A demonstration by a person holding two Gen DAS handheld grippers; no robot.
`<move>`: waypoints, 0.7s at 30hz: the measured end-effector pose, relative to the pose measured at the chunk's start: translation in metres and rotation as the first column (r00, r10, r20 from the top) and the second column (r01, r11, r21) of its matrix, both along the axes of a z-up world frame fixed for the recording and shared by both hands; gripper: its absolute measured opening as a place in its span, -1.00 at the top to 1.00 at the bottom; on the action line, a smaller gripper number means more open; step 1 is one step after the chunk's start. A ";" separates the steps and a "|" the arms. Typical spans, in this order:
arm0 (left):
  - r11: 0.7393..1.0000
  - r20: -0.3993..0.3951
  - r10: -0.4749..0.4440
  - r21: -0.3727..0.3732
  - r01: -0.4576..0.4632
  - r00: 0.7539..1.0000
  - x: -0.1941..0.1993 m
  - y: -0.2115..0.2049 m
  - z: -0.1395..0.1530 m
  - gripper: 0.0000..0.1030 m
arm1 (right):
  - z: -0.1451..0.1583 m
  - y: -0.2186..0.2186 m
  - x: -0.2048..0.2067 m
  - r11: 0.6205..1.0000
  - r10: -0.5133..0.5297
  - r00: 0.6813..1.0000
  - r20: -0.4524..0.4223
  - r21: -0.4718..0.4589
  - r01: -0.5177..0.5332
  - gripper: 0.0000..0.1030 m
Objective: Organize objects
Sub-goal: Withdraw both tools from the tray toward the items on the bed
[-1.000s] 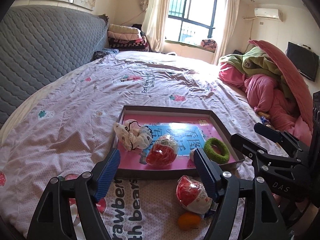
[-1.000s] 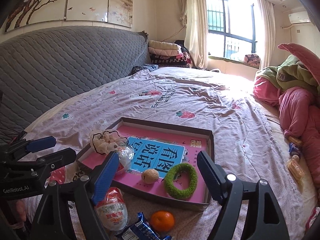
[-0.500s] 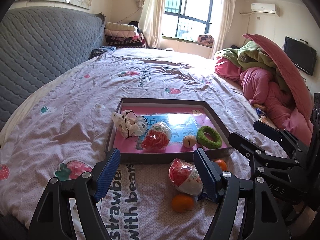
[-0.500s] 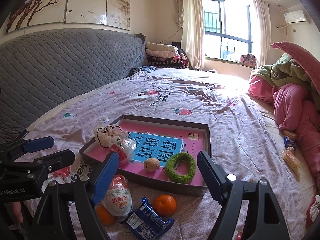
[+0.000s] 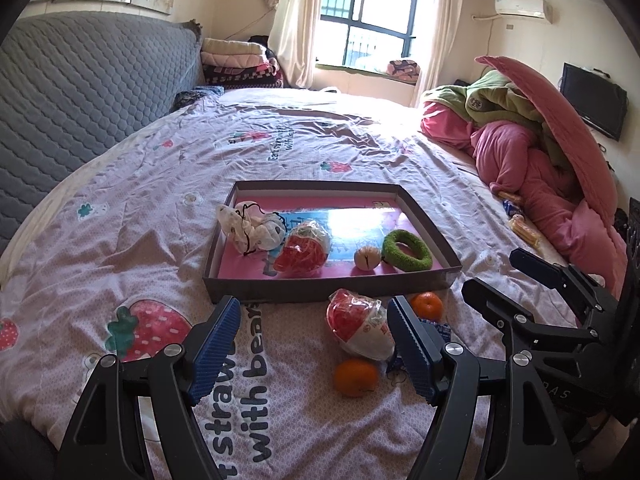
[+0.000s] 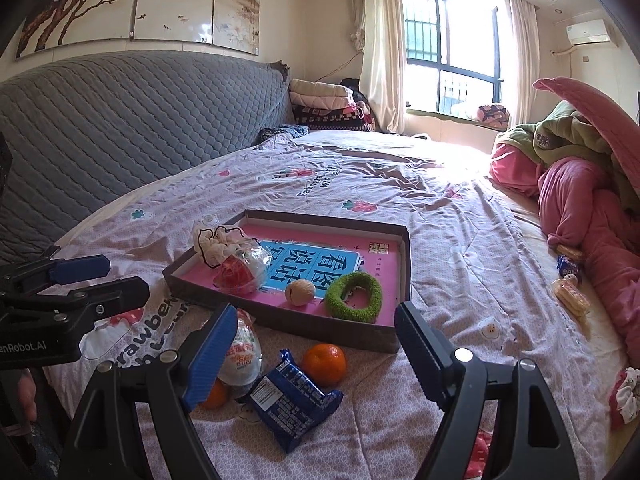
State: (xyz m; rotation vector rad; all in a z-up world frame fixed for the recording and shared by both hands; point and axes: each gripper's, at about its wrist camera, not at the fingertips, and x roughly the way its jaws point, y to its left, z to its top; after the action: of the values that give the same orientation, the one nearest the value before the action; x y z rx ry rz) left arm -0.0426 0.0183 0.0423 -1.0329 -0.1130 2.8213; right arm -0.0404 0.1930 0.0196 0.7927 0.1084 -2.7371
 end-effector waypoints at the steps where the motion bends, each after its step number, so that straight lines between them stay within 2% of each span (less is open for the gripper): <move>1: 1.000 0.004 -0.004 -0.003 0.004 1.000 0.001 0.001 -0.001 -0.49 | -0.001 0.001 0.001 1.000 0.000 1.000 0.005 0.001 0.000 -0.56; 14: 0.999 0.060 -0.041 -0.016 0.042 0.997 0.011 0.010 -0.016 -0.49 | -0.017 0.005 0.018 0.999 -0.002 0.998 0.064 0.035 0.000 -0.56; 21: 0.997 0.115 -0.069 -0.031 0.073 0.991 0.013 0.015 -0.028 -0.49 | -0.028 0.003 0.019 0.998 0.015 0.993 0.118 0.055 -0.022 -0.56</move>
State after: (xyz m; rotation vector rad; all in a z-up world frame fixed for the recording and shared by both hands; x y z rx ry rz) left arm -0.0300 0.0333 0.0145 -1.1811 -0.0373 2.7101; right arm -0.0211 0.1960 -0.0085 0.9614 0.1681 -2.6729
